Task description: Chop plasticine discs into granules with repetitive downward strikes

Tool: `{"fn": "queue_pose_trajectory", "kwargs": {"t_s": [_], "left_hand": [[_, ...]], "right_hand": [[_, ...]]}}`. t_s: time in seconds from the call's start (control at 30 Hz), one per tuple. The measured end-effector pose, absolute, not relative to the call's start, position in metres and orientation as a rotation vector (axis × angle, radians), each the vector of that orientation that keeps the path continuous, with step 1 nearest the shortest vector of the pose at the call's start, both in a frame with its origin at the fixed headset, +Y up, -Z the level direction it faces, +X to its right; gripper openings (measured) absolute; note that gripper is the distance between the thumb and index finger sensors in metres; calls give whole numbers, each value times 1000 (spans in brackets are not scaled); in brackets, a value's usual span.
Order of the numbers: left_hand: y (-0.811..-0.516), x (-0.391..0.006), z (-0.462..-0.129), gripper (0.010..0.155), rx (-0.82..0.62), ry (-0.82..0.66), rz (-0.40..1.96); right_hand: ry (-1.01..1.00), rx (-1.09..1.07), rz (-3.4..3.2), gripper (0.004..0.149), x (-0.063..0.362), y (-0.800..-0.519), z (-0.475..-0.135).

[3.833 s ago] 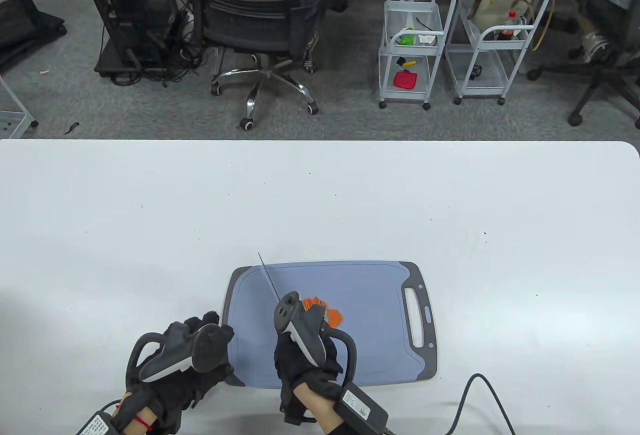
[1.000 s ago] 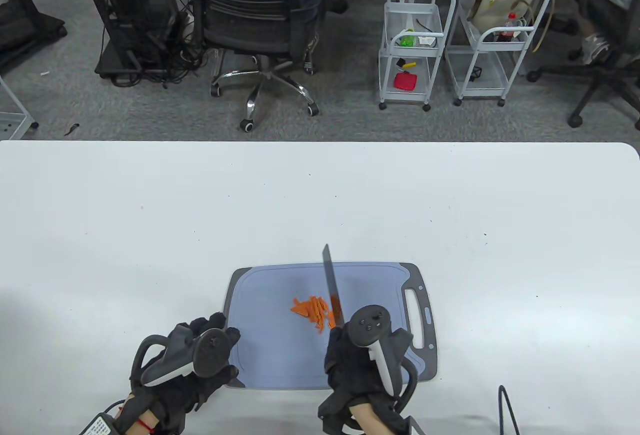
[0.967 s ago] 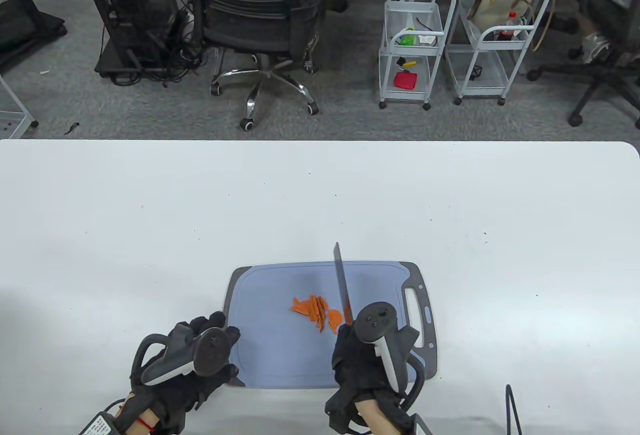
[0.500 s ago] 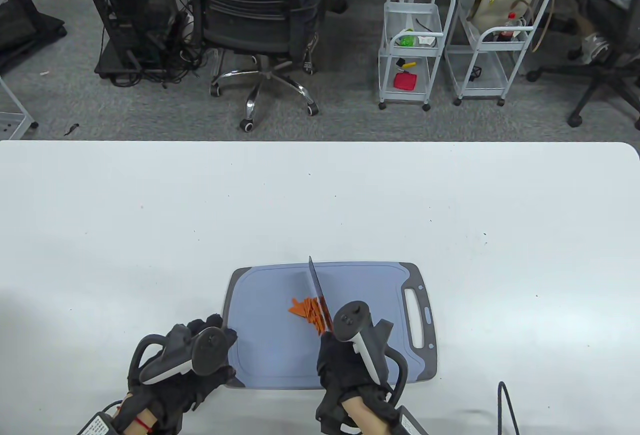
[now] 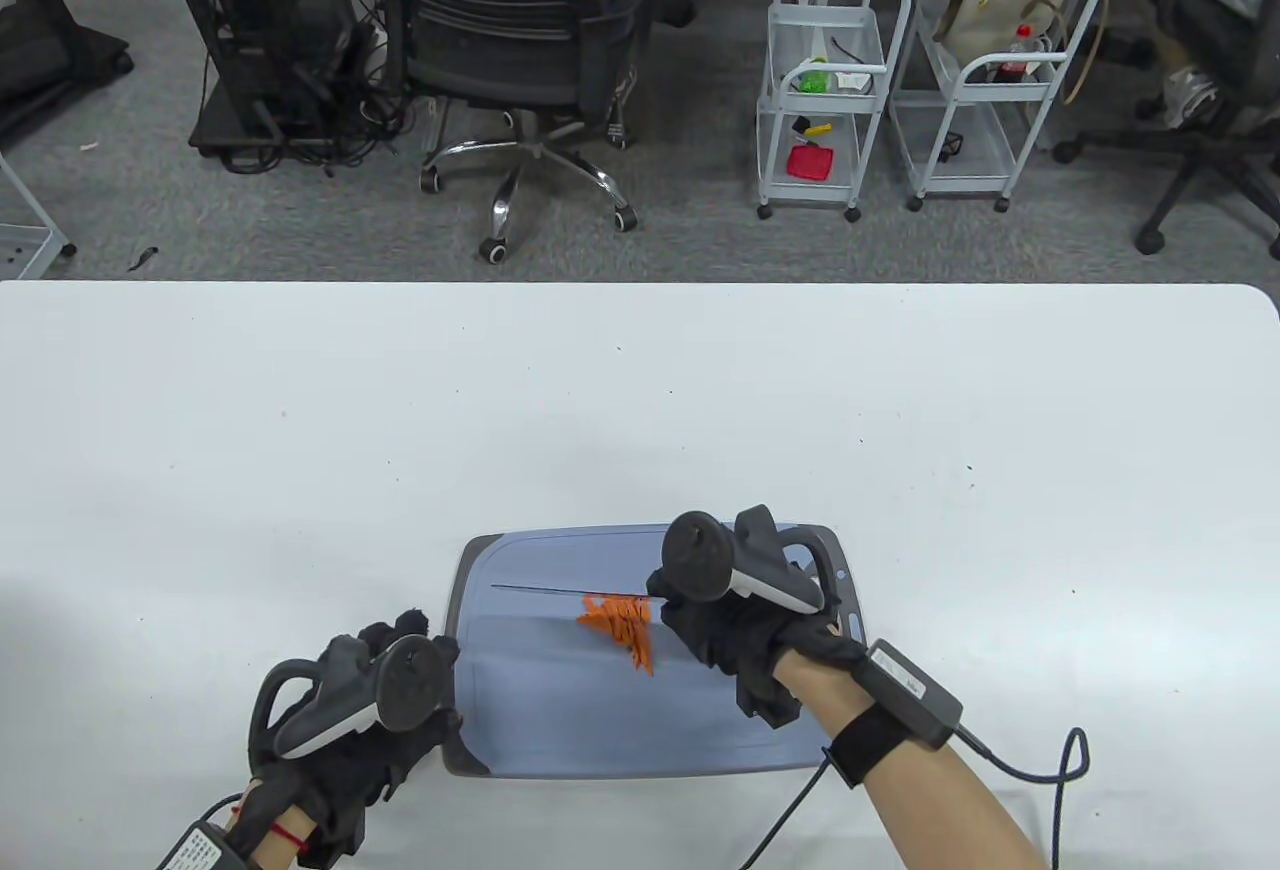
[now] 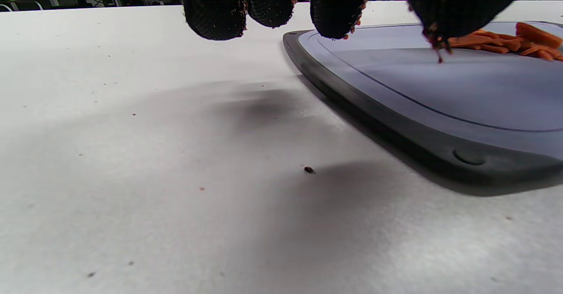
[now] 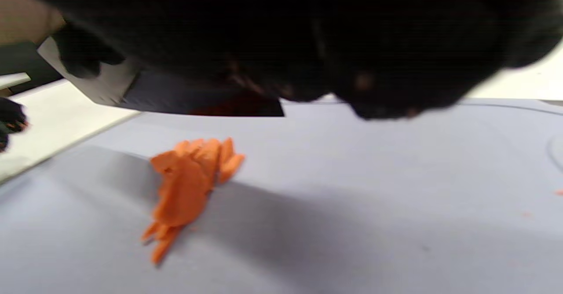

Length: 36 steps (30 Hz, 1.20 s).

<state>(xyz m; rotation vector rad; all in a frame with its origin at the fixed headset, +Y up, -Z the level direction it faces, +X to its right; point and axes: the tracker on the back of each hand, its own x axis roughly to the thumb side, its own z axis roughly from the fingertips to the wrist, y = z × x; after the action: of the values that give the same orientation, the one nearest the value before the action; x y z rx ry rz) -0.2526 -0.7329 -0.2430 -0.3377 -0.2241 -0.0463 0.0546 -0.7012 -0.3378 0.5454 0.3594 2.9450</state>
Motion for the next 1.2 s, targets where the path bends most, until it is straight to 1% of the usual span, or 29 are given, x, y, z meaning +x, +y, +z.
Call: {"fn": "queue_pose_trajectory", "kwargs": {"t_s": [0.03,0.1,0.17,0.23,0.33,0.37,0.4,0.43,0.53,0.57,0.6,0.63,0.7,0.77,0.8,0.87,0.93,1.1,1.13,1.17,1.2], "left_hand": [[-733,-254,-244,76,-343,-216,-42],[-734,-256,-246,76,-350,-203,-36],[-735,-259,-249,75,-353,-190,-29],[-736,-262,-251,75,-361,-178,-33],[-738,-266,-252,75,-372,-163,-30],[-740,-267,-253,75,-381,-160,-29],[-741,-268,-254,76,-388,-155,-27],[-742,-269,-254,76,-393,-152,-29],[-743,-269,-256,76,-397,-142,-31],[-742,-269,-256,76,-396,-139,-30],[-742,-269,-257,76,-393,-136,-27],[-741,-268,-257,76,-392,-134,-24],[-741,-269,-257,76,-387,-138,-25],[-741,-271,-255,75,-390,-128,-25],[-740,-273,-255,75,-385,-119,-23],[-740,-275,-257,76,-383,-109,-15],[-741,-275,-258,75,-393,-105,-16],[-746,-273,-257,75,-423,-116,-38],[-746,-273,-257,75,-425,-117,-37],[-747,-272,-258,75,-426,-117,-35],[-747,-271,-258,75,-430,-115,-34]], "right_hand": [[356,564,2959,52,53,-702,-341],[438,570,3015,52,49,-704,-344],[385,635,3058,52,45,-706,-346],[411,668,3075,52,40,-709,-348],[393,724,3118,52,35,-712,-352],[424,726,3115,52,33,-714,-354],[547,734,3088,53,32,-721,-357],[560,750,3090,54,31,-728,-358],[589,718,2988,56,35,-746,-365],[627,609,2891,56,40,-750,-370],[651,594,2889,56,41,-750,-370],[599,616,2913,56,42,-748,-371],[631,605,2854,57,47,-747,-374],[581,579,2819,57,51,-739,-374],[547,594,2822,56,52,-729,-373],[531,667,2912,56,50,-719,-369],[527,744,3007,56,47,-716,-362],[545,821,3102,56,36,-722,-354],[567,838,3101,57,32,-730,-353],[558,842,3080,57,32,-734,-353],[533,839,3023,58,34,-745,-356]]}}
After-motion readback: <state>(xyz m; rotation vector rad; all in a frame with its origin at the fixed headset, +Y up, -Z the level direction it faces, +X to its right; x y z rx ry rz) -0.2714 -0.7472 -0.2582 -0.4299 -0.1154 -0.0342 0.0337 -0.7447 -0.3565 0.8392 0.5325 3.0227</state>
